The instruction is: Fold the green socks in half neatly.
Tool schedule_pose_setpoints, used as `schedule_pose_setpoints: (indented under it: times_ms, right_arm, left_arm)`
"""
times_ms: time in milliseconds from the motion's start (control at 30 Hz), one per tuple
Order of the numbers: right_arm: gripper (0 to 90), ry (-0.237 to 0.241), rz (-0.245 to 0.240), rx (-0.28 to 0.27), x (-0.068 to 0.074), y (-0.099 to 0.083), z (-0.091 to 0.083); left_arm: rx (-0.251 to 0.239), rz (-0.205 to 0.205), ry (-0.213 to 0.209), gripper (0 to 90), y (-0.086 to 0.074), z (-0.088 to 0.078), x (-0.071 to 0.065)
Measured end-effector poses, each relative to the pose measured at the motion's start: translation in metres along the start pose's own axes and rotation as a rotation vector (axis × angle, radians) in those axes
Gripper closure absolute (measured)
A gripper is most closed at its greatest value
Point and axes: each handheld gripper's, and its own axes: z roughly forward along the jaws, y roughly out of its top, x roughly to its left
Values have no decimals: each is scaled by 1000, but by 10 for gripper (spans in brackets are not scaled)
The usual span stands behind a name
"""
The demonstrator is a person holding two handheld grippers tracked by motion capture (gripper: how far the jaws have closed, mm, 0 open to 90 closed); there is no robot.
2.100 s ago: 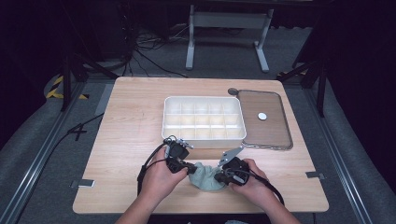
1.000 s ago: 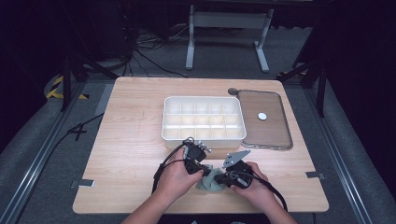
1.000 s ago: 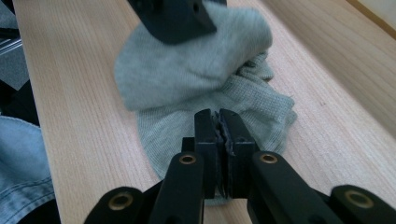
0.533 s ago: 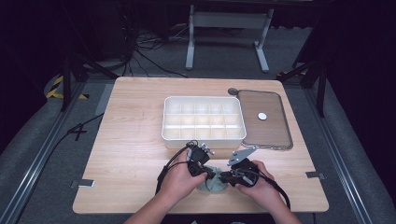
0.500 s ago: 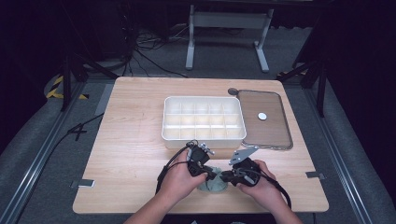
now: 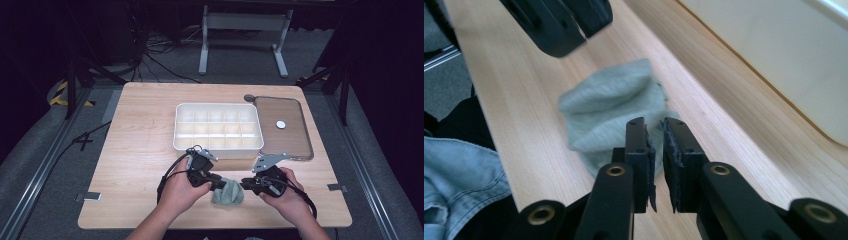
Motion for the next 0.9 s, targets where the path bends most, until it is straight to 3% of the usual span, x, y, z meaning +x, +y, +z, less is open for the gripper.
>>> schedule_pose_setpoints:
  times_ms: [100,200,367,467,700,900]
  right_arm:
    - [834,10,-11,8,3,4,2]
    - [841,13,-10,22,3,4,5]
    - [861,30,6,56,2,2,11]
    - [864,39,13,81,1,-2,20]
    - [880,41,16,144,-1,-12,41]
    - [877,65,45,119,-7,-17,42]
  left_arm:
    - [71,28,0,646,-3,11,-5]
    - [91,28,1,653,-4,18,-9]
    - [150,77,35,716,-5,34,-9]
    - [171,85,38,828,-5,38,-12]
    - [157,85,21,866,-3,40,-15]
    - [131,85,3,867,0,40,-19]
